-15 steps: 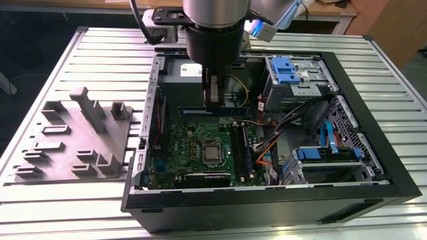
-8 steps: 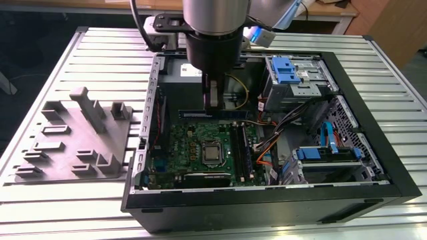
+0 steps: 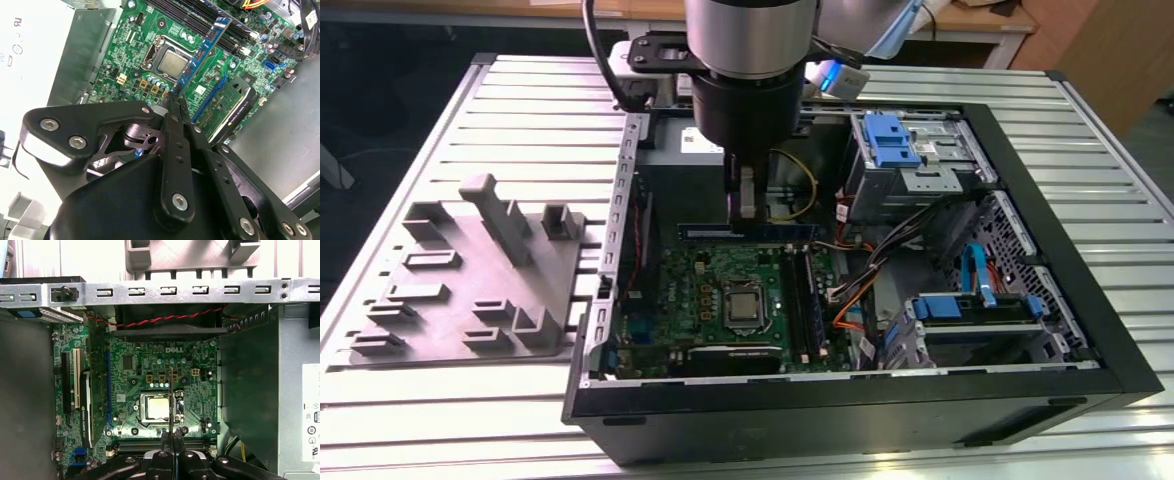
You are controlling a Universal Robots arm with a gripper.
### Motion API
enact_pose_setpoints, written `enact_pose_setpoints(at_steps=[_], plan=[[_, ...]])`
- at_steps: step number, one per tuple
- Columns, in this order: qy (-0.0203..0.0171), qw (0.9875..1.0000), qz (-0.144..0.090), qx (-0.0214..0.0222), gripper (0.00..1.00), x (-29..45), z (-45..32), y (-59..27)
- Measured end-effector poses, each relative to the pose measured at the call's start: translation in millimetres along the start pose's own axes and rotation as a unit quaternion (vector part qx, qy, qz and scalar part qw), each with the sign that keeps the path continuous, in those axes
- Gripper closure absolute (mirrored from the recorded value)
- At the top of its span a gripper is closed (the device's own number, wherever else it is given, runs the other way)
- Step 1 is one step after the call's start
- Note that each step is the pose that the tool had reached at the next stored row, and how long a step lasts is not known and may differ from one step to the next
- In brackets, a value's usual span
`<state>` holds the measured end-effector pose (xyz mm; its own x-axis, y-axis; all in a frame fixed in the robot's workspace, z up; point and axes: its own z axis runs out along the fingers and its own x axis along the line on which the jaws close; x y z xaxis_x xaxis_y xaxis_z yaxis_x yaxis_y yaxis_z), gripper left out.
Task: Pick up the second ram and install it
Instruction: 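Insert the second ram into the second slot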
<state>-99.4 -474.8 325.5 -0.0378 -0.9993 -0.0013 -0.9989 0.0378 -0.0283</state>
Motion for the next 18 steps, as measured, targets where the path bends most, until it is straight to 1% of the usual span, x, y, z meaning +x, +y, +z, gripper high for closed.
enact_pose_setpoints(at_steps=[11, 13, 15, 18], plan=[[-0.0001, 1.0000, 0.001, 0.0000, 0.89, 0.0, 0.1, 0.0], [0.0002, 0.9999, 0.010, 0.0000, 0.89, 0.0, 0.2, 0.0], [0.0007, 0.9996, 0.028, 0.0000, 0.89, 0.0, 0.4, 0.0], [0.0014, 0.9985, 0.055, 0.0001, 0.89, 0.0, 0.9, 0.0]])
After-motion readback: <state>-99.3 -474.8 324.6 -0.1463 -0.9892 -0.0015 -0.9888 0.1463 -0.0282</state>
